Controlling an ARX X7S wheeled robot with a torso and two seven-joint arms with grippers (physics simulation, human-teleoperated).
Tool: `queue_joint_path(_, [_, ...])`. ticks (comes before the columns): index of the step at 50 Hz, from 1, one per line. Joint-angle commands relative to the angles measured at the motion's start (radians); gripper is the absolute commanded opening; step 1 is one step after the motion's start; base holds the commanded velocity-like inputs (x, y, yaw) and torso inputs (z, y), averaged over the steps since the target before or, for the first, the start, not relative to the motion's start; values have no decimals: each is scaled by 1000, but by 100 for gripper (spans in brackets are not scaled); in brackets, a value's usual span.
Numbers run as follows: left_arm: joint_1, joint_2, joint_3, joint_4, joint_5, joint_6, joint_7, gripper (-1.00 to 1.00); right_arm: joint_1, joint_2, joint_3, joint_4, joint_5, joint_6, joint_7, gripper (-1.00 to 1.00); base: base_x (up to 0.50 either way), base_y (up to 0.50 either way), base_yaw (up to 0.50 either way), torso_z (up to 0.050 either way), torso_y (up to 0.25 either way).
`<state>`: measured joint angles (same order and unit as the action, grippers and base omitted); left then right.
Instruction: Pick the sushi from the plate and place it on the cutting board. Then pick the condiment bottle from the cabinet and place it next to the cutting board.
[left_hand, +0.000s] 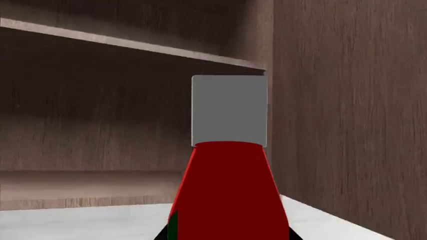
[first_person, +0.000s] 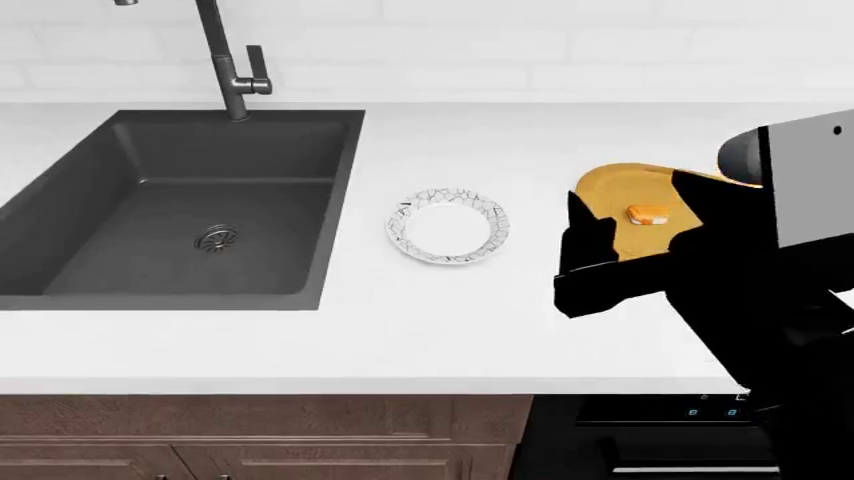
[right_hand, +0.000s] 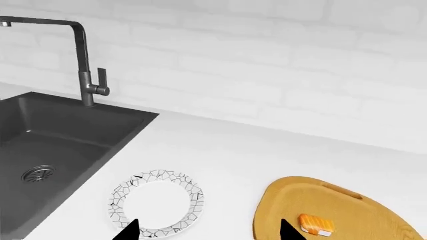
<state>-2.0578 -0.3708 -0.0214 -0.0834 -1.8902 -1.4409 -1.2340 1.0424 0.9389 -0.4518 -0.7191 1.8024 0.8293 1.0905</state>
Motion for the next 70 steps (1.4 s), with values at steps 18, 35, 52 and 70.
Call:
queue_joint_path(18, [543, -45, -146, 443, -258, 11, -129, -100, -188, -147, 13, -19, -489, -167, -119, 100, 0, 0, 0, 1, 0])
queue_joint_path(35, [851, 30, -250, 784, 186, -112, 264, -100, -467, -132, 55, -113, -701, -365, -149, 100, 0, 0, 0, 0, 1])
queue_joint_path(52, [1222, 14, -25, 900, 923, 244, 763, -100, -658, -67, 100, -110, -789, -470, -172, 100, 0, 0, 0, 0, 1])
queue_joint_path(70, [1293, 11, 18, 892, 980, 344, 771, -100, -699, -57, 112, -101, -763, -495, -181, 100, 0, -312, 0, 1, 1])
